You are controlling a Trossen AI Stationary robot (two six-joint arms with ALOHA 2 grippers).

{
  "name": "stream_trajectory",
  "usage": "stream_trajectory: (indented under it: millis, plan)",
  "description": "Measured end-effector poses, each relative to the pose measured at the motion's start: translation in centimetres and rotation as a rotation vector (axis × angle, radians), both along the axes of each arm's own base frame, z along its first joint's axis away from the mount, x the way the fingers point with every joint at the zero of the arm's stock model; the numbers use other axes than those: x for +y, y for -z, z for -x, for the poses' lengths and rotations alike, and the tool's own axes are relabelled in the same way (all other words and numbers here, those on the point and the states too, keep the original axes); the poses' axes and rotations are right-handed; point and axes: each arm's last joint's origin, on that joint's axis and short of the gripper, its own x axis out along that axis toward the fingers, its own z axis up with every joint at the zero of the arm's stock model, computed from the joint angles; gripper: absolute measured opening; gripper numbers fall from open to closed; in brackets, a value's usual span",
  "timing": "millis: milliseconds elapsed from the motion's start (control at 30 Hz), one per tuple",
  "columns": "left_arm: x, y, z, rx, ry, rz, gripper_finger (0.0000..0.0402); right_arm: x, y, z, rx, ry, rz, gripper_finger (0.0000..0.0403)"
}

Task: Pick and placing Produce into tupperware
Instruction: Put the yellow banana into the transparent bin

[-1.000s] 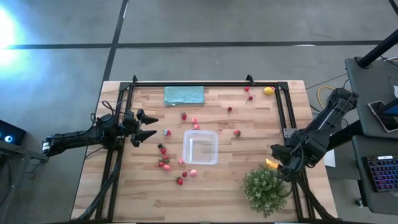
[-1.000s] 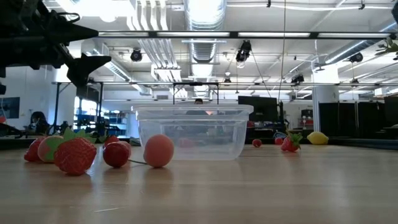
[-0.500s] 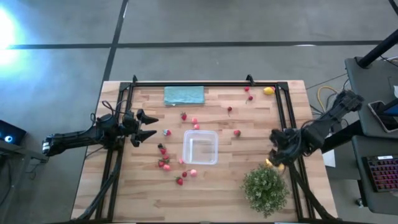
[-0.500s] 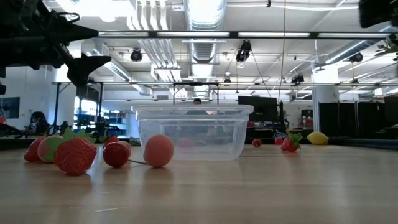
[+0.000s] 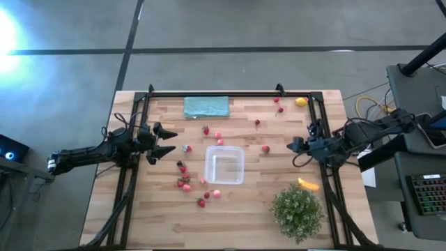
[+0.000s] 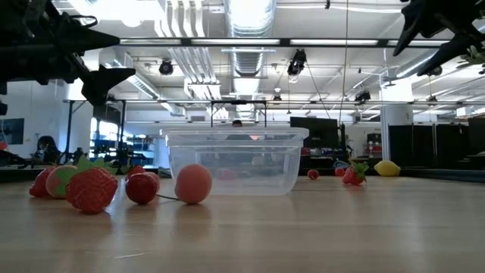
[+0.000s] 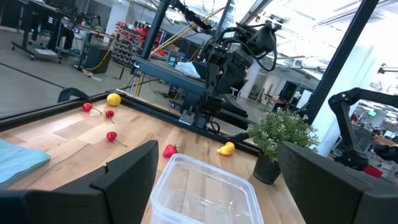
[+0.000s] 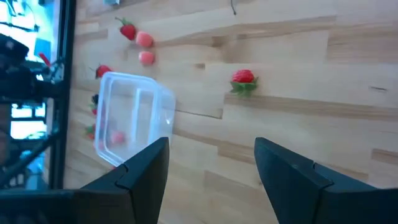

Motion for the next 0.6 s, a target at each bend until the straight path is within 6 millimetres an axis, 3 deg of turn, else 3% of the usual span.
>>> stream_trajectory:
  millis: [400,600]
  plan:
    - [0.0,0.0,0.0,0.0,0.0,0.0,0.0314,0.39,0.63,-0.38,0.085,-0.062,-0.031,0.0228]
    - [0.0,0.0,0.0,0.0,0.0,0.0,0.0314,0.29,0.73,-0.13,0.141,-0.177,0.064,0.0228]
